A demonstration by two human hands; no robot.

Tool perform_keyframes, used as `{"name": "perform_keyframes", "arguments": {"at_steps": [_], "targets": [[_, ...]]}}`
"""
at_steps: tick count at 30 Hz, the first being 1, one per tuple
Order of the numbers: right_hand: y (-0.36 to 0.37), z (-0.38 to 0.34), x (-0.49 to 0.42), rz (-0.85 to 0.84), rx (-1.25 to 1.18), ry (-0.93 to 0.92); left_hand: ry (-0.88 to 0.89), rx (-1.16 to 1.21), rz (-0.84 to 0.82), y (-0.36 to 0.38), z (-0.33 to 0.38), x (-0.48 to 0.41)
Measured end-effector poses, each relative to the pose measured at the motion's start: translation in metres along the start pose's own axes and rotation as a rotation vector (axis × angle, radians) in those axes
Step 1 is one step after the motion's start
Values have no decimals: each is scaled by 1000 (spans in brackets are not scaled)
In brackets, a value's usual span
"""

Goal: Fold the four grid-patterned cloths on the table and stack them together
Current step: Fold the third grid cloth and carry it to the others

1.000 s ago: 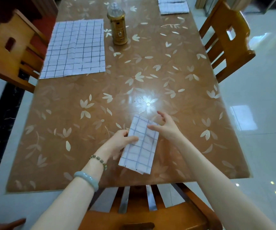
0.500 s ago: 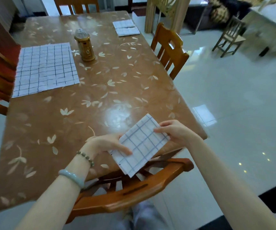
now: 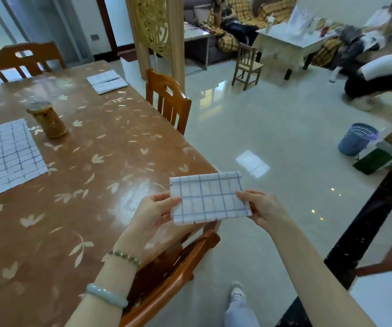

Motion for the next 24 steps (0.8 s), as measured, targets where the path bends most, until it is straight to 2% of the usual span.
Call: {"name": "perform_keyframes", "arguments": {"at_steps": [8,15,19,24], "targets": [[-99,-57,-93,54,-77,-21,-15,-19,-42,127,22,-75],[-172,-138,-200,-11,-27,-14,13,21,65,236,55,-155],[-183,-180,-255,-50,-2,1,25,42,157,264,74,-197],[-157,-204,-324,-165,35,48,27,83,268,264,98,-252]]}}
Point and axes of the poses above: each hand's wrist, its own x-axis away from the middle knuckle, its own y-axis out of the palm, z = x × y, the point moved 7 cm from there along -x, towards the middle knuckle, and after that the axes turned 3 degrees about -y, right-handed, at the moved point
